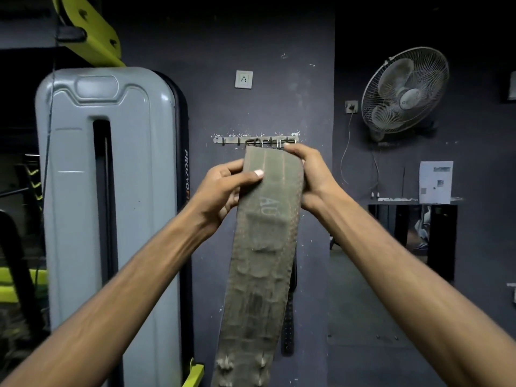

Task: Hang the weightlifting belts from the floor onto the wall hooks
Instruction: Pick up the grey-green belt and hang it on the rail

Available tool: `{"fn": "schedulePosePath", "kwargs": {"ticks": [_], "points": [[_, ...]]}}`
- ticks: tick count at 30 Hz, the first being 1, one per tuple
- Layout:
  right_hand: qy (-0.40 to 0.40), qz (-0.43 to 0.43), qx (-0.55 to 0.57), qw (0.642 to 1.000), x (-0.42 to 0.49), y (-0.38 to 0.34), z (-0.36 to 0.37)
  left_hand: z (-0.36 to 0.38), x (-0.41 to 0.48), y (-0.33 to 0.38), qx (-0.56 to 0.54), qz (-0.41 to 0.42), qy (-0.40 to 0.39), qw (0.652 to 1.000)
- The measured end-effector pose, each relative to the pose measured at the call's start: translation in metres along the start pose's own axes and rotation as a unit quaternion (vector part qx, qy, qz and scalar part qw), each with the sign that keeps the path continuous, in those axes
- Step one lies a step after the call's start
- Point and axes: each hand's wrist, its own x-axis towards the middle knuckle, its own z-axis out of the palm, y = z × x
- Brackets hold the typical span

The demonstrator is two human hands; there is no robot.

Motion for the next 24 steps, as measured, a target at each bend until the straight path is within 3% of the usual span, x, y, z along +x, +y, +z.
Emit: {"fn": "schedulePosePath", "kwargs": {"ticks": [4,6,11,14,17,21,24], "points": [[-0.007,-0.064,-0.026,0.998,-0.005,0.006,0.006,-0.007,0.001,0.002,-0.069,-0.137,-0.001,0.988],[-0.032,-0.103,-0.087,0.990,-0.011,0.010,0.006,-0.006,0.008,0.002,-0.120,-0.160,-0.009,0.980],[-0.062,-0.152,-0.163,0.973,-0.026,0.014,-0.017,0.006,0.025,0.007,-0.149,-0.140,0.036,0.978],[-0.036,-0.088,-0.144,0.985,-0.026,0.014,-0.037,0.009,0.033,0.012,-0.125,-0.098,0.034,0.987],[-0.020,-0.006,-0.116,0.993,-0.025,0.014,-0.044,0.016,0.030,0.009,-0.008,-0.043,0.018,0.999],[-0.008,0.014,-0.017,1.000,-0.009,0.008,-0.043,0.022,0.016,-0.001,0.043,-0.002,-0.025,0.999],[0.004,0.007,-0.007,1.000,0.003,0.006,-0.035,0.013,0.010,-0.013,0.040,-0.023,-0.042,0.998]]}}
